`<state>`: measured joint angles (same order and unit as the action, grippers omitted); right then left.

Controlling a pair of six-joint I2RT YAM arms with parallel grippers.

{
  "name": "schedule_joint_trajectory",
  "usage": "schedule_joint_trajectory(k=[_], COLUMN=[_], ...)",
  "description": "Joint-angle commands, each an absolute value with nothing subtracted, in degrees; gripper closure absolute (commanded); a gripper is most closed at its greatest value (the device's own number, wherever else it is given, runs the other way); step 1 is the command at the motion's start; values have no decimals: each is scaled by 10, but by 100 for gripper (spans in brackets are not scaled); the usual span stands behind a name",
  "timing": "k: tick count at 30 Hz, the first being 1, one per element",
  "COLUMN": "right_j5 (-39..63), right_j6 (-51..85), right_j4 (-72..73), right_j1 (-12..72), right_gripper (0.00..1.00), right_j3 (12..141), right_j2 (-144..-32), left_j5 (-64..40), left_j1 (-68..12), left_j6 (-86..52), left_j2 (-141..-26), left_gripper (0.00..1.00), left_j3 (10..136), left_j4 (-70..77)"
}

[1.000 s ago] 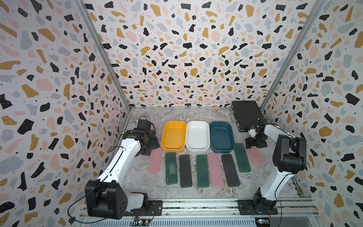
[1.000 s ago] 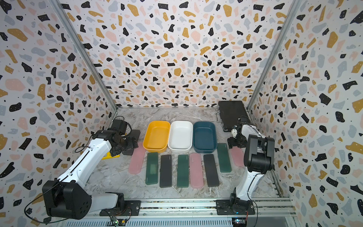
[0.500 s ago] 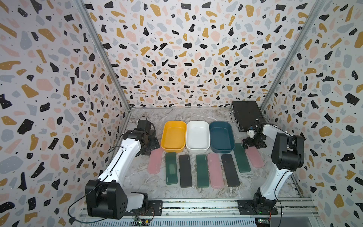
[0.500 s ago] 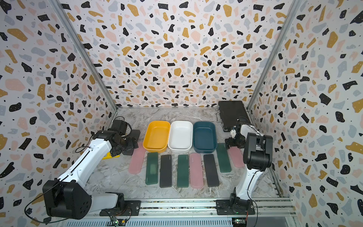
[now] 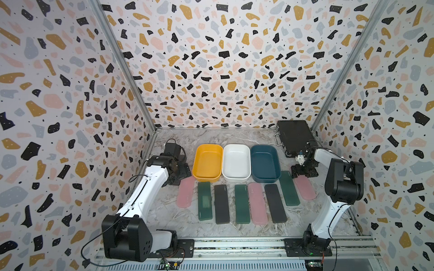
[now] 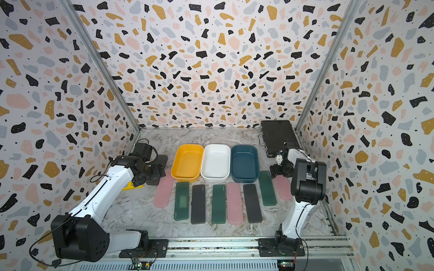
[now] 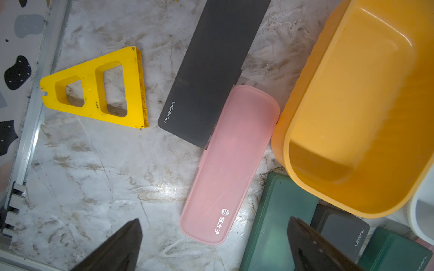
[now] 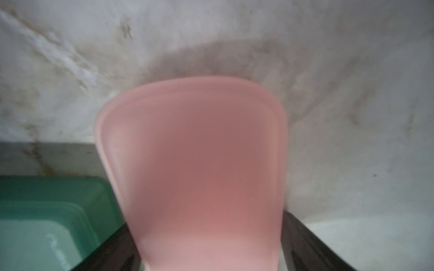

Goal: Place the pencil cases by color into the storage box
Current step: Pick up the pencil case from the center of the board.

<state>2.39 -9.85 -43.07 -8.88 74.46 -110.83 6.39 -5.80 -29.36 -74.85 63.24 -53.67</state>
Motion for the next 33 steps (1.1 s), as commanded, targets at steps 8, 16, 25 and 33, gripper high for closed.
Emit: schedule_joint_trajectory(k=[8, 16, 25, 33], right_j5=[32, -4, 0, 30], right_j6=[-86, -53, -11, 29], right_j4=[-482, -499, -539, -575], right_j1=[-90, -90, -90, -85], right_gripper=[30, 33, 36, 38], right_j3=[727, 740, 766, 777], right_j2=[-1105, -1048, -971, -917], left_j5=[39, 19, 15, 25], left_j1=[-61, -61, -61, -61], left_j6=[-294, -287, -283, -282], left_j2=[-724, -689, -667, -658], left_gripper=[0, 0, 0, 0], left_j3=[610, 608, 615, 628], left_j4=[-503, -478, -475, -474])
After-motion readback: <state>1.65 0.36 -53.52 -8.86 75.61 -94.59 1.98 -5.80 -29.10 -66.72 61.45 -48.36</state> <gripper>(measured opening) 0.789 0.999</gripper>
